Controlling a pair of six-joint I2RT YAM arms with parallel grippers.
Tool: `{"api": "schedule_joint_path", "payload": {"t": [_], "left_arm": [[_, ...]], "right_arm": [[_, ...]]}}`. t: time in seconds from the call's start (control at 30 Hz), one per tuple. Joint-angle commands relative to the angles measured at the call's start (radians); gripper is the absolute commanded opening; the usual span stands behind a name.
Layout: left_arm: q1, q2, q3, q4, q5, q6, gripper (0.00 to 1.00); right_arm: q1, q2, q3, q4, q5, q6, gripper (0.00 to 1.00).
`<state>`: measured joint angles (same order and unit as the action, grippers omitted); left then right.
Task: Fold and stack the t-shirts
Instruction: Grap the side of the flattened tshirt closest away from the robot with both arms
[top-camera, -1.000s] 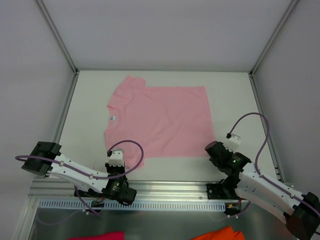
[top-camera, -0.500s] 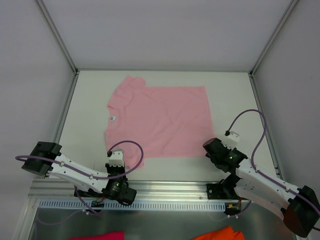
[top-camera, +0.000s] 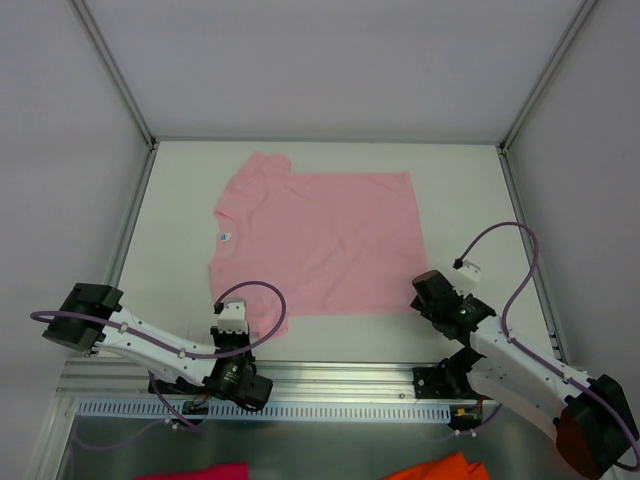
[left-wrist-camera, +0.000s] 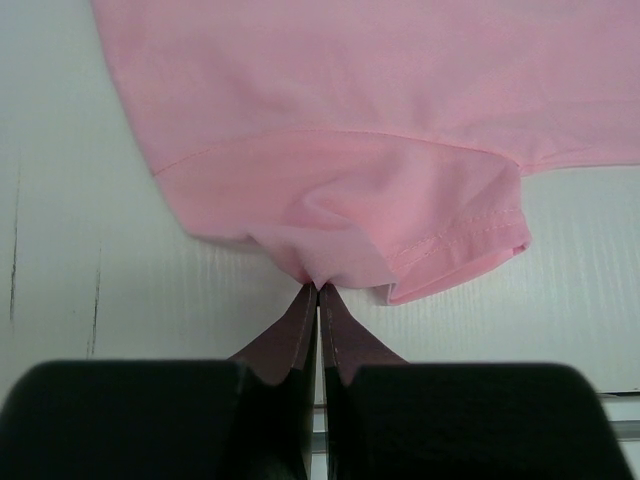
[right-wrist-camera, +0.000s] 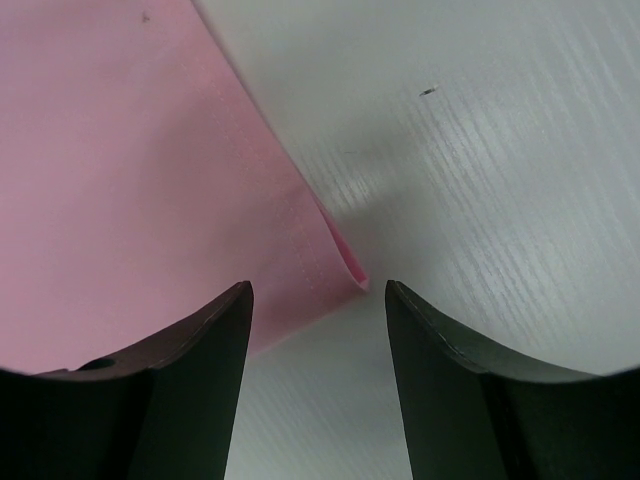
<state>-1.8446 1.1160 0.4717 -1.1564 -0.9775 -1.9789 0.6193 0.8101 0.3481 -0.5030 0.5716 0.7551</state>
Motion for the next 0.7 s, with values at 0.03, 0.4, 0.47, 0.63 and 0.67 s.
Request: {"api": "schedule_joint_path", "payload": {"t": [0.03,0.4,0.47,0.63,0.67], "left_arm": [[0.001,-0.013,-0.012,-0.008,-0.03,-0.218,0.0],[-0.001,-0.008,-0.016,-0.003,-0.029,-0.216,0.0],[-0.001,-0.012,-0.015,-0.005,-0.029,-0.216,0.0],[-0.001,-0.008,-0.016,-0.002,-0.027,-0.218,0.0],[0.001,-0.008,-0.016,0.0,-0.029,-0.216,0.0]], "right_arm": [[-0.016,0.003,-0.006,0.046,-0.012,-0.016,0.6],[-0.021,0.017,-0.012,0.067,-0.019,-0.016,0.37],[-0.021,0.02,-0.011,0.066,-0.021,-0.019,0.37],[-0.021,0.008,-0.009,0.054,-0.021,-0.022,0.32],[-0.021,0.003,-0.009,0.052,-0.018,-0.022,0.34]]}}
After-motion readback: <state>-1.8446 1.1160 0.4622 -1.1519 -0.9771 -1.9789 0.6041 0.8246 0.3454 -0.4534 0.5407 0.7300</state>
